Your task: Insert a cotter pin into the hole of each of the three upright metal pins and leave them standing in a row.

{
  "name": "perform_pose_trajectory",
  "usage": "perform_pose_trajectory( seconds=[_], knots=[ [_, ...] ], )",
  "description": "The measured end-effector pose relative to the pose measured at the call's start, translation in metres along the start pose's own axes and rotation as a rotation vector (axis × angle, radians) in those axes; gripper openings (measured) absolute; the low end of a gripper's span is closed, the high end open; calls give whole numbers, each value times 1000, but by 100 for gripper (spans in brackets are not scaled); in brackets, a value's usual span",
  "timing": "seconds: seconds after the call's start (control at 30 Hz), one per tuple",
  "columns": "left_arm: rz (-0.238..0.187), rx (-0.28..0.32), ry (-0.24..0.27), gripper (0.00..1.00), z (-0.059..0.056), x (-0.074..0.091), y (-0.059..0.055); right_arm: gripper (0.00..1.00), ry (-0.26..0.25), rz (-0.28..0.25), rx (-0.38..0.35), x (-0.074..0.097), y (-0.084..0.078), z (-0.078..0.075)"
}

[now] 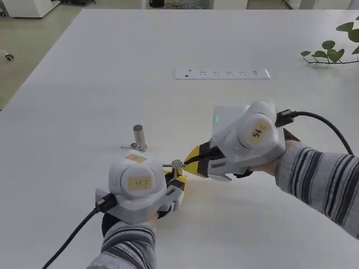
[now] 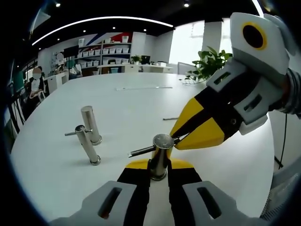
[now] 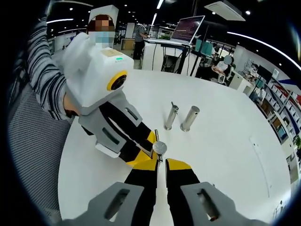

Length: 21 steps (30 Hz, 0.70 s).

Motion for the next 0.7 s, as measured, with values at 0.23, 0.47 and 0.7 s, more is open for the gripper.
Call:
perform_pose_trajectory(
  seconds=[0.23,0.47,0.7],
  knots=[
    [-5,-23,-6,9,2,-1,2,6,-41,-10,-96,8,-9,-4],
    [-13,-50,-3,9,6,-4,7,7,-72,3,-141,16,-21,-5],
    [-7,-53,6,9,14,-14,16,6,-88,-3,-185,20,-26,-6]
  ],
)
Point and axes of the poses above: the centre of the closed fingertips' face, and the gripper's own axes: x roughly backward along the fingers, z roughly to its left, y roughly out of its top, the point moved 6 cm from there along x, roughly backward along the fingers
